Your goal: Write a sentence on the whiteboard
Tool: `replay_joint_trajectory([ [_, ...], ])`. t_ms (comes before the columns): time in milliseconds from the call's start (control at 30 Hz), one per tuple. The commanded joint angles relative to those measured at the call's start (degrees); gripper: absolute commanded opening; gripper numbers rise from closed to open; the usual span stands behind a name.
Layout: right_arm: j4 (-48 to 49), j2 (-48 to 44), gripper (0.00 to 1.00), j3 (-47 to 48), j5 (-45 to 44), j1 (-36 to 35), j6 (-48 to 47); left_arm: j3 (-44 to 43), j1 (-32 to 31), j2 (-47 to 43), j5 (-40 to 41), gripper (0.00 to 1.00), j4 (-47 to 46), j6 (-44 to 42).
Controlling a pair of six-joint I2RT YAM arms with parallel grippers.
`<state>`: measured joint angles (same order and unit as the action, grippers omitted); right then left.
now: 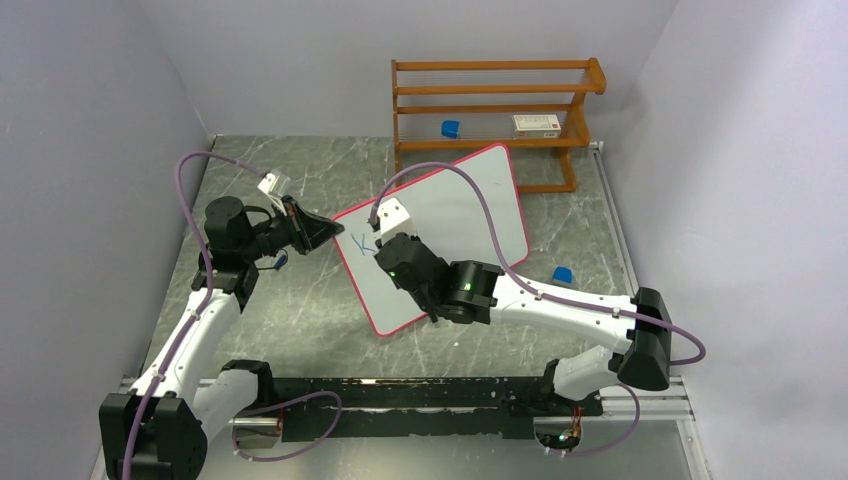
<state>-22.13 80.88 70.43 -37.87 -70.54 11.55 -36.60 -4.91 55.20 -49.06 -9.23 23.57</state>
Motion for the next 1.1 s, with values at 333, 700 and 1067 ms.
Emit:
replay_joint_trajectory([
  [333, -4.32, 0.24, 0.00, 0.05, 1.90, 0.50, 2.44, 0.12, 0.07, 0.53, 1.06, 0.05, 1.83, -2.83],
  [700, -4.36, 0.59, 0.00, 0.50, 2.28, 0.50, 2.00, 0.04, 0.07, 0.74, 1.11, 0.05, 1.89, -2.92],
  [1067, -0.80, 0.15, 0.00, 0.14, -0.01, 0.49, 0.87, 0.12, 0.07, 0.85, 0.84, 0.05, 1.70, -2.76],
])
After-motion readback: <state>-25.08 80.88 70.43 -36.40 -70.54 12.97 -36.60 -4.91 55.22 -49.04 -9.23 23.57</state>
